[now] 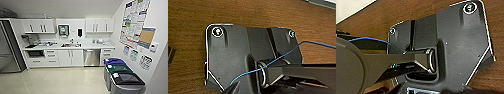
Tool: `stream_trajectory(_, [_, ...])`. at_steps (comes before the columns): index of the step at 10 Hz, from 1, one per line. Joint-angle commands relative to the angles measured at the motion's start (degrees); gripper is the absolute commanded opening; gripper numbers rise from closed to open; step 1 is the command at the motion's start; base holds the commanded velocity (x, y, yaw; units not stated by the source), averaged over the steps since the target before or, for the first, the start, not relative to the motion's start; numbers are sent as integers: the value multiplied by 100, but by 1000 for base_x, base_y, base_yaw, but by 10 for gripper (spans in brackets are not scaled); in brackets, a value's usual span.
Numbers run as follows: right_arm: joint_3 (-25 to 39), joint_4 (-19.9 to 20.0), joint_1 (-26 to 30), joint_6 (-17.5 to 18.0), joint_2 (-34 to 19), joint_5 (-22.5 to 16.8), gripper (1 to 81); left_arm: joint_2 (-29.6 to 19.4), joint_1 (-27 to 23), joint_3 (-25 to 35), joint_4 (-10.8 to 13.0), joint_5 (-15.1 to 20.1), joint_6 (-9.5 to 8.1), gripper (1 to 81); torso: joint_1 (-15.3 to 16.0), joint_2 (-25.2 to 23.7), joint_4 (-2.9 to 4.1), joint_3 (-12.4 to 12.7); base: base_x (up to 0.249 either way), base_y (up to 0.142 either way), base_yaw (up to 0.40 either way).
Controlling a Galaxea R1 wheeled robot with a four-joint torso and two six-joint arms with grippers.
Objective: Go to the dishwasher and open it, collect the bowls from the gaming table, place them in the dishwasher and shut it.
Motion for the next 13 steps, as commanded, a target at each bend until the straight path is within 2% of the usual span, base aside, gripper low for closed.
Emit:
stream_trajectory(1, [87,-38,275,-18,-160,-335,811,-134,-261,73,48,276,47,811,0,0,0,0,277,0,0])
stream_trajectory(10, [87,-47,267,-26,-107,-335,811,-126,-261,73,65,276,47,811,2,0,0,0,277,0,0])
stream_trajectory(13, [87,-47,267,-26,-90,-344,811,-126,-253,64,65,276,47,811,9,2,0,0,218,0,0])
